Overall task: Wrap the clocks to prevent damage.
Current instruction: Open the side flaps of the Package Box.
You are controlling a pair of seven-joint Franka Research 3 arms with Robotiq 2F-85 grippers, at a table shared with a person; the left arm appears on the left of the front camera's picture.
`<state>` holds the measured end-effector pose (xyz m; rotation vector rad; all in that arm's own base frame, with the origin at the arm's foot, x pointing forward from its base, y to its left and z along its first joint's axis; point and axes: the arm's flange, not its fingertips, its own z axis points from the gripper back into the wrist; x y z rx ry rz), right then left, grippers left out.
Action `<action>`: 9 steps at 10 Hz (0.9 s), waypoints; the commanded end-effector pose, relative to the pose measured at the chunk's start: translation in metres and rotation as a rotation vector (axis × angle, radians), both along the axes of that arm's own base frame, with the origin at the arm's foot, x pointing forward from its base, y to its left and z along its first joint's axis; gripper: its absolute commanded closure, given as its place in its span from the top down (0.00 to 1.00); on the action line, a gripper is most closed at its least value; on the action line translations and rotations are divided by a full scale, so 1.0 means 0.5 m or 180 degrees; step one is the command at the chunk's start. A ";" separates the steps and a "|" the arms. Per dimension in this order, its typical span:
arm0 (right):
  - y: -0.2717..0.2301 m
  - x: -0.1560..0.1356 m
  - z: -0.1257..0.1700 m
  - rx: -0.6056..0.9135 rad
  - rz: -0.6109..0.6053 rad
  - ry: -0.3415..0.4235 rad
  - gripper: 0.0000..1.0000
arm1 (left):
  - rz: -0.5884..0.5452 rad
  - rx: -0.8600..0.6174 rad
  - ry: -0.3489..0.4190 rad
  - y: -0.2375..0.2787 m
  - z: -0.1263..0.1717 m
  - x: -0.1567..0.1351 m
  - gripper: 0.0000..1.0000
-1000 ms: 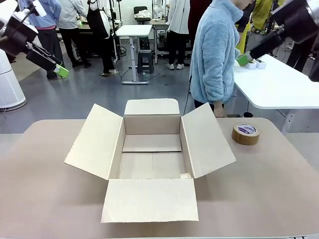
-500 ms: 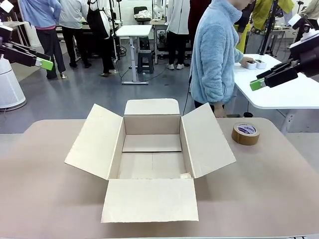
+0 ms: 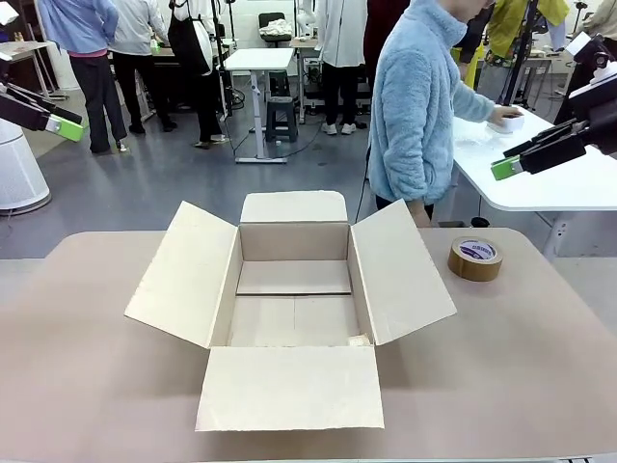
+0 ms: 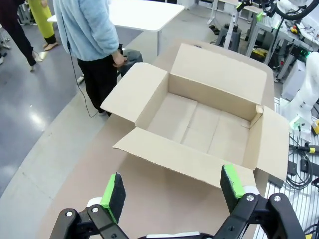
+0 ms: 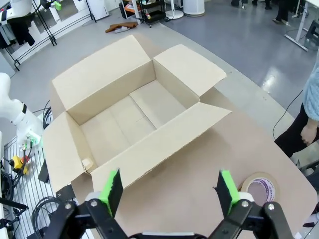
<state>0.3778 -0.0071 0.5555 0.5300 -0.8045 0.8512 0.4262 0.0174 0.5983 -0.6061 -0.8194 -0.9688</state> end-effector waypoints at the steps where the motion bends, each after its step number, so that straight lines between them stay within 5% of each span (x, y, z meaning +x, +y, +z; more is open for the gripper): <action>1: 0.002 0.004 -0.002 0.0058 0.0026 -0.0023 1.00 | -0.0021 -0.0096 -0.0069 -0.001 -0.001 0.001 1.00; 4: 0.001 -0.002 0.001 -0.0021 -0.0004 0.0007 1.00 | 0.0003 -0.0047 -0.0016 -0.002 0.002 0.000 1.00; 5: 0.007 -0.022 0.001 -0.0304 -0.0053 -0.0223 0.40 | -0.0010 0.0061 -0.0173 -0.001 -0.002 -0.013 0.79; 6: 0.012 -0.032 0.002 -0.0402 -0.0004 -0.0238 0.40 | -0.0051 0.0076 -0.0156 0.001 0.001 -0.025 0.41; 7: 0.015 -0.032 0.003 -0.0441 -0.0041 -0.0249 0.00 | -0.0082 0.0069 -0.0111 0.001 0.003 -0.027 0.20; 8: 0.016 -0.028 0.005 -0.0454 -0.0039 -0.0231 0.35 | -0.0073 0.0082 -0.0107 0.002 0.004 -0.024 0.00; 9: 0.018 -0.027 0.005 -0.0473 -0.0023 -0.0216 0.00 | -0.0081 0.0067 -0.0094 0.000 0.002 -0.029 0.00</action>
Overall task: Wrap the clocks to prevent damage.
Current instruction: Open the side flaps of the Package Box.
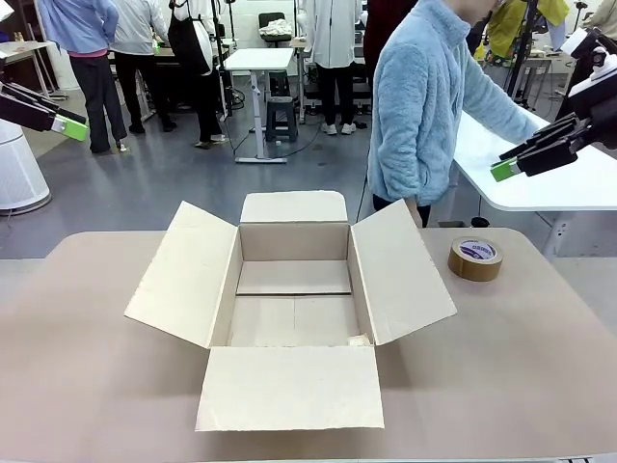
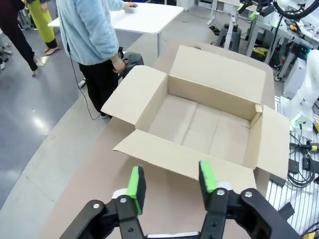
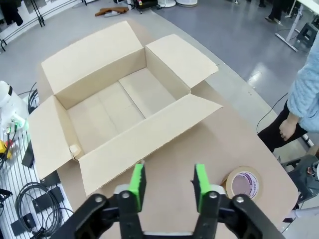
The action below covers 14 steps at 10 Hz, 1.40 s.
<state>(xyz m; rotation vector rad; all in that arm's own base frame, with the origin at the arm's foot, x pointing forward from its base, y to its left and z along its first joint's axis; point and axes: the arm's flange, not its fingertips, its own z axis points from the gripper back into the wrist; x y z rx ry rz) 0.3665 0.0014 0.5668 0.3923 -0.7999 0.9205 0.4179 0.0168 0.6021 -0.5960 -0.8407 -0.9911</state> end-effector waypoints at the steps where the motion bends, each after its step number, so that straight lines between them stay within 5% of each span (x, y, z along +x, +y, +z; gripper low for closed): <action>1: 0.002 -0.003 -0.018 -0.0073 -0.0032 -0.0006 0.00 | -0.0062 0.0040 0.0012 0.003 -0.004 -0.012 0.00; 2: 0.001 -0.001 -0.017 -0.0070 -0.0039 0.0011 0.00 | -0.0070 0.0033 0.0013 0.002 -0.001 -0.009 0.06; 3: -0.001 0.000 -0.018 -0.0079 -0.0031 0.0033 0.00 | -0.0070 0.0032 0.0012 0.003 0.000 -0.013 0.00; 12: -0.002 0.005 -0.010 -0.0034 -0.0003 0.0038 0.01 | -0.0024 -0.0009 0.0027 0.002 0.000 -0.004 0.01; 14: 0.181 0.022 -0.002 -0.0115 -0.0306 0.0506 0.01 | 0.0083 0.0181 0.0112 -0.104 0.030 -0.011 0.00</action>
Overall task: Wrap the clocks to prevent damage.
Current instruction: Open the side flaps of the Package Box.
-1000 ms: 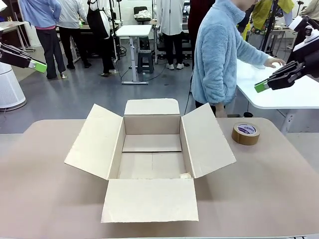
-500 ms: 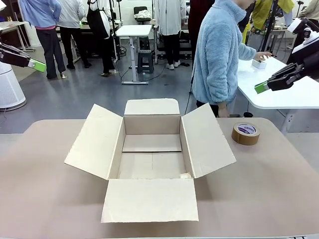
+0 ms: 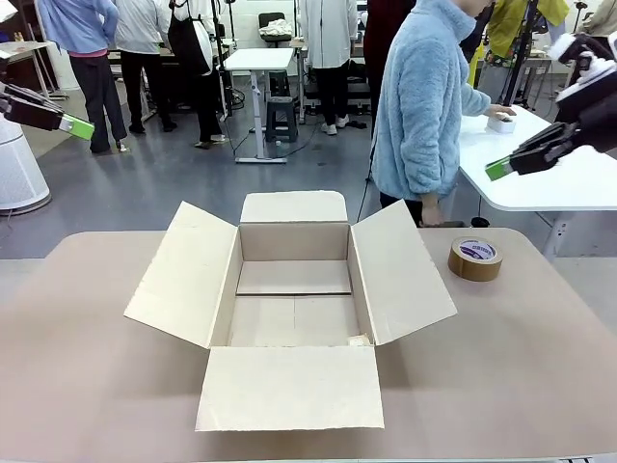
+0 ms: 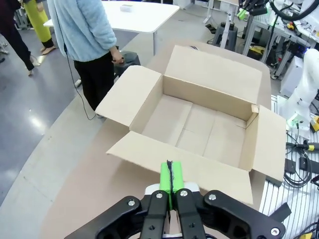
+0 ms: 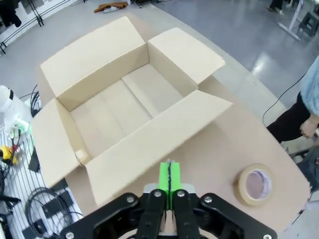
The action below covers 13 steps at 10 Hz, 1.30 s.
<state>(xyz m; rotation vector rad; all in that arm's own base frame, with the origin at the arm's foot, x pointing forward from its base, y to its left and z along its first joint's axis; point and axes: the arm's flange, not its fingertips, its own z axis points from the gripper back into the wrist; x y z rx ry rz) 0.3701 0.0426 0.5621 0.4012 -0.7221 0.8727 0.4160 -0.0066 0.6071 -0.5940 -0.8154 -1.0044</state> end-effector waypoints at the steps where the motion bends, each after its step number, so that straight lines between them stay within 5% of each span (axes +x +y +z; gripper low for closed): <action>1: 0.169 0.018 0.005 -0.0189 -0.0300 0.0326 0.01 | 0.0161 0.0295 0.0100 -0.108 0.035 -0.009 0.00; 3: 0.279 0.016 -0.017 -0.0363 -0.0433 0.0653 0.01 | 0.0097 0.0781 0.0269 -0.204 0.032 -0.020 0.00; 6: 0.376 0.027 -0.103 -0.1048 -0.1391 0.1042 0.01 | 0.0740 0.1989 0.0636 -0.359 -0.065 -0.053 0.00; 10: 0.393 0.030 -0.120 -0.1426 -0.1759 0.1277 0.01 | 0.1098 0.2534 0.0718 -0.409 -0.109 -0.070 0.00; 11: 0.390 0.022 -0.113 -0.1505 -0.1323 0.1167 0.01 | 0.1033 0.2453 0.0690 -0.404 -0.109 -0.065 0.00; 12: 0.381 -0.007 -0.087 -0.1655 0.0204 0.1405 0.01 | 0.1034 0.2480 0.0666 -0.409 -0.133 -0.079 0.00; 13: 0.380 0.016 -0.128 -0.1437 -0.1632 0.1185 0.01 | 0.1034 0.2480 0.0666 -0.409 -0.133 -0.079 0.00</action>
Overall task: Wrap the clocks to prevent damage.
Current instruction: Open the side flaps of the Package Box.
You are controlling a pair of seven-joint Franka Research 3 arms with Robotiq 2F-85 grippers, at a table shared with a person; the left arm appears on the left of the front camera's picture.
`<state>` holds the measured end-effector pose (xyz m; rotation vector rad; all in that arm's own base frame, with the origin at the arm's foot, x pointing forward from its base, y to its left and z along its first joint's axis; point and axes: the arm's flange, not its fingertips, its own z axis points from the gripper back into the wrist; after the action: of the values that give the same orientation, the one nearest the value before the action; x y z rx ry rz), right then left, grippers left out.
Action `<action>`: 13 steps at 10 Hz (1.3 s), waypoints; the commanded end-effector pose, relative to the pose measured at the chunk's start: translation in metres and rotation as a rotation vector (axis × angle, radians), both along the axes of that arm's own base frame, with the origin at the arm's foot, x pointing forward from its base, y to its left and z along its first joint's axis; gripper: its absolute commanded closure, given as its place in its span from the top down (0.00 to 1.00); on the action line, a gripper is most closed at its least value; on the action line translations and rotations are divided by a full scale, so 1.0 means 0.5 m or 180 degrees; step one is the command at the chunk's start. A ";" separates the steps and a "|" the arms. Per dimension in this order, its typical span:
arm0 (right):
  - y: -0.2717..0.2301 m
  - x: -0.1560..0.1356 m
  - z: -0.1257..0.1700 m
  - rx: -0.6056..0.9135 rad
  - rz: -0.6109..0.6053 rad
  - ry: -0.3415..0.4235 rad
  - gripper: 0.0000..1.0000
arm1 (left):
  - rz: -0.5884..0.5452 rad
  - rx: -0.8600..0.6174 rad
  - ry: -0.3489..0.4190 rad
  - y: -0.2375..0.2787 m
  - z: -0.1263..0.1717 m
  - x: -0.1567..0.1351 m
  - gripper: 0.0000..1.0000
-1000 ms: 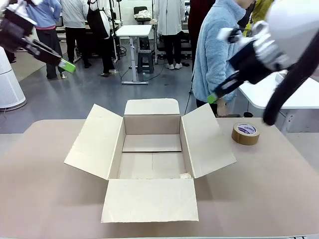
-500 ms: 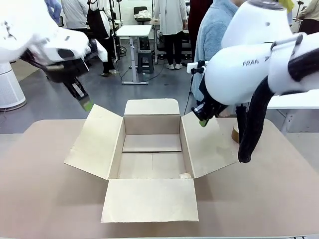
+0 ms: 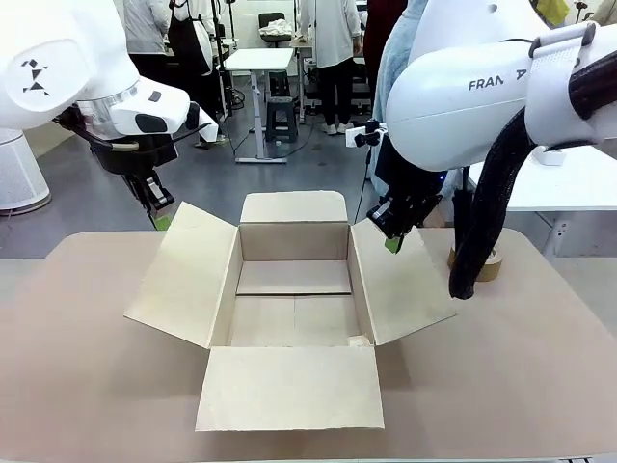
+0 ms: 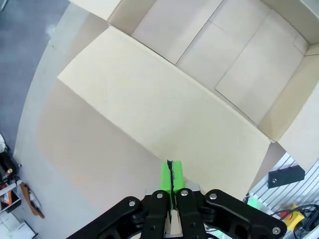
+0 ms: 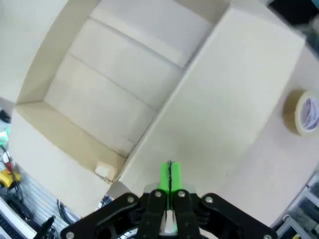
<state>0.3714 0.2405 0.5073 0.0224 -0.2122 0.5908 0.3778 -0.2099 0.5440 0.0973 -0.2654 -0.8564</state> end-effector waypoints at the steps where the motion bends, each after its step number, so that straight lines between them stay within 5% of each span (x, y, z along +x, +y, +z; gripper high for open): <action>1: -0.015 0.013 -0.019 -0.0090 -0.0516 -0.0139 0.01 | 0.0010 0.0012 -0.0029 -0.002 -0.007 -0.003 0.00; 3: -0.009 0.006 -0.002 -0.0011 -0.0144 -0.0020 0.01 | -0.0014 -0.0012 0.0006 -0.002 0.000 -0.001 0.01; 7: 0.021 0.043 -0.069 -0.0188 -0.0736 0.0001 0.01 | 0.0737 0.0350 0.0083 -0.071 -0.087 0.030 0.01; 13: -0.065 0.118 -0.166 -0.0177 -0.1096 0.0112 0.01 | 0.1365 0.0188 0.0298 -0.005 -0.203 0.117 0.01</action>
<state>0.4257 0.2120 0.4301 -0.0477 -0.1332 0.2848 0.4299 -0.2163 0.4477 0.1634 -0.1014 -0.4864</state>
